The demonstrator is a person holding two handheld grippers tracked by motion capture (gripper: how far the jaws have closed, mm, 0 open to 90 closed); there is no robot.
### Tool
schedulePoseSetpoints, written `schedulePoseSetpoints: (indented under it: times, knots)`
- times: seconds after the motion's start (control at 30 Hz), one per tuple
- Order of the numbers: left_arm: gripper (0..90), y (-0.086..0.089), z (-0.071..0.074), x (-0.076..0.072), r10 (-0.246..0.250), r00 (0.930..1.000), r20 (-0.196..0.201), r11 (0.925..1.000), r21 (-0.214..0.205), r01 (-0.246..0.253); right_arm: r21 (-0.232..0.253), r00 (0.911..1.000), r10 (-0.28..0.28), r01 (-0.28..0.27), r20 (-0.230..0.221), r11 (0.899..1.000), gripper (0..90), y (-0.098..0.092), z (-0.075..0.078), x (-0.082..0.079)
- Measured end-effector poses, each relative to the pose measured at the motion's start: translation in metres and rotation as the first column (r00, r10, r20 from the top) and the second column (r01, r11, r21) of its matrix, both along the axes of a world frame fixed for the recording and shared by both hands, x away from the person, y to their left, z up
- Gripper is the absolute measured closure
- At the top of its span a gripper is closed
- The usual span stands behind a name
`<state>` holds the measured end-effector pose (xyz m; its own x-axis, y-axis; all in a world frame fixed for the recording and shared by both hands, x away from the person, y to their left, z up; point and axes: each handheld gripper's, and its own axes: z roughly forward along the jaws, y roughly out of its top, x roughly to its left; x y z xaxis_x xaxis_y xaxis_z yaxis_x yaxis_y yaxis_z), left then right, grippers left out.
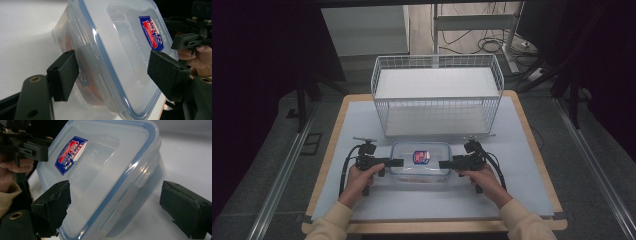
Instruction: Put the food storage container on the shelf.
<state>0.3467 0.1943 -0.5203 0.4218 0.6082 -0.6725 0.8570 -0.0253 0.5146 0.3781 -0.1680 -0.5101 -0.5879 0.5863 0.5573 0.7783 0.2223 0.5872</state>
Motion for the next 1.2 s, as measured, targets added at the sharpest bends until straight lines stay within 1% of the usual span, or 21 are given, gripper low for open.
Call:
schedulePoseSetpoints:
  times: [0.03,0.07,0.1,0.13,0.2,0.27,0.3,0.33,0.4,0.47,0.57,0.67,0.7,0.77,0.93,1.07,1.17,1.2]
  knots:
    - [25.6,0.000,0.000,0.000,0.001,1.0000,-0.001,1.0000,0.000,-0.001,0.000,1.0000,0.000,0.000,0.000,1.000,10.6,0.000,0.000,0.000]
    - [25.8,0.000,0.000,0.000,0.003,1.0000,-0.002,1.0000,-0.001,-0.003,0.010,0.9999,0.000,0.000,-0.016,1.000,11.2,0.000,-0.001,0.001]
    - [26.5,0.000,0.000,0.000,0.003,1.0000,-0.003,1.0000,-0.002,-0.003,0.035,0.9988,0.003,-0.001,-0.048,0.999,14.0,0.000,-0.003,0.003]
    - [26.5,0.001,0.000,0.000,0.005,1.0000,-0.006,1.0000,-0.003,-0.005,0.035,0.9988,0.003,-0.001,-0.048,0.999,14.0,0.000,-0.003,0.003]
    - [27.4,0.002,-0.001,0.000,0.009,0.9999,-0.008,0.9999,-0.011,-0.009,0.058,0.9971,0.010,-0.006,-0.075,0.998,16.5,0.000,-0.005,0.004]
    - [28.4,0.003,-0.001,0.000,0.009,0.9999,-0.011,0.9998,-0.017,-0.010,0.058,0.9966,0.007,-0.002,-0.082,0.998,17.4,0.000,-0.005,0.004]
    - [28.9,0.003,-0.001,0.000,0.010,0.9999,-0.010,0.9997,-0.021,-0.010,0.066,0.9934,-0.008,0.016,-0.114,0.998,21.9,-0.002,-0.003,0.004]
    - [28.9,0.003,-0.001,-0.001,0.009,0.9999,-0.010,0.9998,-0.020,-0.010,0.066,0.9934,-0.008,0.016,-0.114,0.998,21.9,-0.002,-0.003,0.004]
    - [29.3,0.004,-0.001,-0.001,0.012,0.9999,-0.010,0.9997,-0.022,-0.012,0.071,0.9928,-0.011,0.020,-0.119,0.997,24.9,-0.004,-0.003,0.005]
    - [29.7,0.004,-0.002,-0.001,0.013,0.9999,-0.010,0.9996,-0.025,-0.013,0.069,0.9936,-0.012,0.020,-0.113,0.997,28.1,-0.005,-0.001,0.004]
    - [30.6,0.005,-0.002,-0.003,0.019,0.9998,-0.008,0.9993,-0.033,-0.019,0.063,0.9959,-0.016,0.022,-0.089,0.998,31.7,-0.006,0.002,0.002]
    - [31.1,0.005,-0.001,-0.004,0.020,0.9998,-0.004,0.9994,-0.028,-0.020,0.073,0.9954,-0.017,0.024,-0.095,0.997,33.4,-0.007,0.001,0.002]
    - [31.5,0.005,-0.001,-0.005,0.023,0.9997,-0.002,0.9993,-0.031,-0.023,0.083,0.9944,-0.023,0.032,-0.103,0.996,34.8,-0.008,0.001,0.002]
    - [31.6,0.005,0.000,-0.006,0.025,0.9997,-0.001,0.9993,-0.027,-0.025,0.086,0.9936,-0.026,0.035,-0.110,0.996,35.5,-0.009,0.001,0.002]
    - [33.5,0.005,0.003,-0.010,0.022,0.9996,0.017,0.9996,-0.017,-0.021,0.101,0.9941,-0.025,0.036,-0.106,0.994,39.3,-0.012,0.003,-0.001]
    - [37.2,0.008,0.005,-0.017,0.027,0.9992,0.030,0.9993,-0.025,-0.026,0.120,0.9960,-0.028,0.038,-0.085,0.992,43.2,-0.014,0.003,-0.005]
    - [39.0,0.008,0.006,-0.021,0.027,0.9987,0.044,0.9995,-0.017,-0.026,0.109,0.9981,-0.021,0.028,-0.058,0.994,44.0,-0.013,0.007,-0.010]
    - [39.0,0.008,0.007,-0.022,0.026,0.9984,0.050,0.9995,-0.018,-0.026,0.109,0.9981,-0.021,0.028,-0.058,0.994,44.0,-0.013,0.007,-0.010]
